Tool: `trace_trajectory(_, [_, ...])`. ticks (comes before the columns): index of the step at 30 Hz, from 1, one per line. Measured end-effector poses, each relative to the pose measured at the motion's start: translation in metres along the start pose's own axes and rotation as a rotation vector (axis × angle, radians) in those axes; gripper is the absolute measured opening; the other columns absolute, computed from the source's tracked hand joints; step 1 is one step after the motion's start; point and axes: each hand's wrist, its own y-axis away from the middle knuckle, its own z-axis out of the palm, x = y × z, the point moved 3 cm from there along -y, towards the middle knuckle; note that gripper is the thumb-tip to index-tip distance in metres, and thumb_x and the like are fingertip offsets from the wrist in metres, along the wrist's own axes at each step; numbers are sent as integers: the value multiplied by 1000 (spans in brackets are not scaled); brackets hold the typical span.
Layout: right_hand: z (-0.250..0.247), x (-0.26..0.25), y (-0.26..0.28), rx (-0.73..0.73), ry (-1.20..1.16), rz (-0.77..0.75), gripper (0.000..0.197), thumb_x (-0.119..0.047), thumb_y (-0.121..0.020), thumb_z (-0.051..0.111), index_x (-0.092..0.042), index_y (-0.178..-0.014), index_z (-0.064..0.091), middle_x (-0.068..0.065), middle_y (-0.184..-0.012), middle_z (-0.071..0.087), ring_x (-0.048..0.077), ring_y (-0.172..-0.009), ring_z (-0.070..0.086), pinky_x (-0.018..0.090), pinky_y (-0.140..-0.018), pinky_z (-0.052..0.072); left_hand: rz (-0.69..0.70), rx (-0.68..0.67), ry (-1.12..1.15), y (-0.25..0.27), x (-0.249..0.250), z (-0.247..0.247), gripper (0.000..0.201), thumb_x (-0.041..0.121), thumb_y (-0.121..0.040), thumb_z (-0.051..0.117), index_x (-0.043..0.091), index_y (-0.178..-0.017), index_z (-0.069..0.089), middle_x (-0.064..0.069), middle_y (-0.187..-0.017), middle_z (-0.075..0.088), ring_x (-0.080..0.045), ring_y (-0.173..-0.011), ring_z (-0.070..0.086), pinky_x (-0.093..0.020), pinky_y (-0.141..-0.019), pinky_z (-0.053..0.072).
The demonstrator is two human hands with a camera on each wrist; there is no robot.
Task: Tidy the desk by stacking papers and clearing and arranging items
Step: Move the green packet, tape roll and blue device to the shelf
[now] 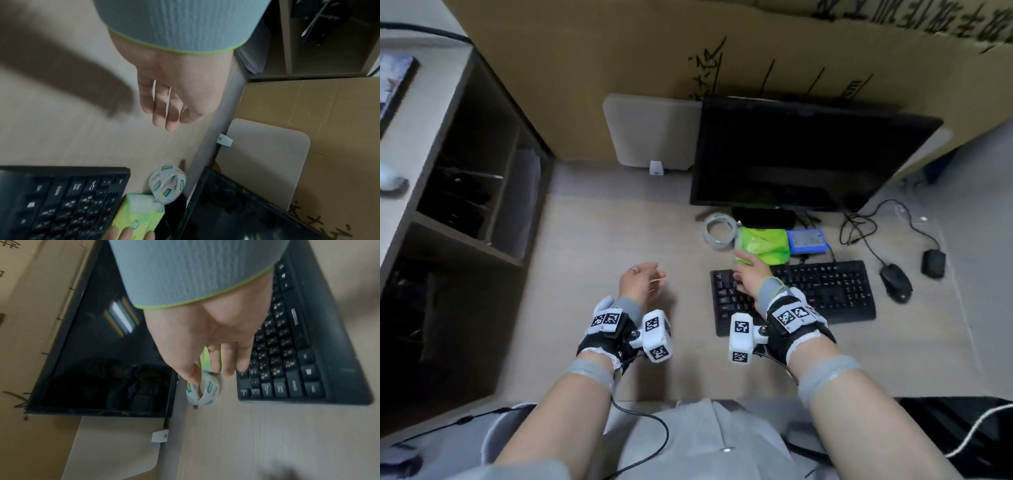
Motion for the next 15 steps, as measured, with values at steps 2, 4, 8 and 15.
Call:
trace_trajectory(2, [-19,-1,0,67,26,-7,41,-4,-91,56,-15,-131,60,-3,-71,52,9,-59,44,19,-55,37,-7,-23,-20,-5,-2,16,18,5,-95,47,10,-110,56,-7,-83,65,-18,-64,58,-26,-63,46])
trace_trajectory(4, [-39,-6,-4,132,78,-17,40,-6,-91,59,-12,-130,61,-1,-76,55,12,-64,50,19,-59,39,-26,-64,-41,-10,-7,35,20,5,-94,47,10,-111,57,-6,-83,66,-18,-62,58,-27,-62,46])
trace_trajectory(8, [-62,-19,-5,179,125,-7,39,-8,-93,58,-10,-132,60,16,-128,62,33,-121,58,27,-92,44,-42,-103,-107,-12,-8,61,22,2,-94,46,10,-110,57,-6,-81,65,-16,-58,58,-27,-62,47])
trace_trajectory(15, [-88,-26,-39,190,71,75,64,-10,-92,60,-24,-149,34,14,-130,57,25,-93,59,32,-68,51,-35,-107,-151,-26,4,97,21,3,-94,47,8,-112,57,-5,-79,65,-16,-59,58,-26,-62,50])
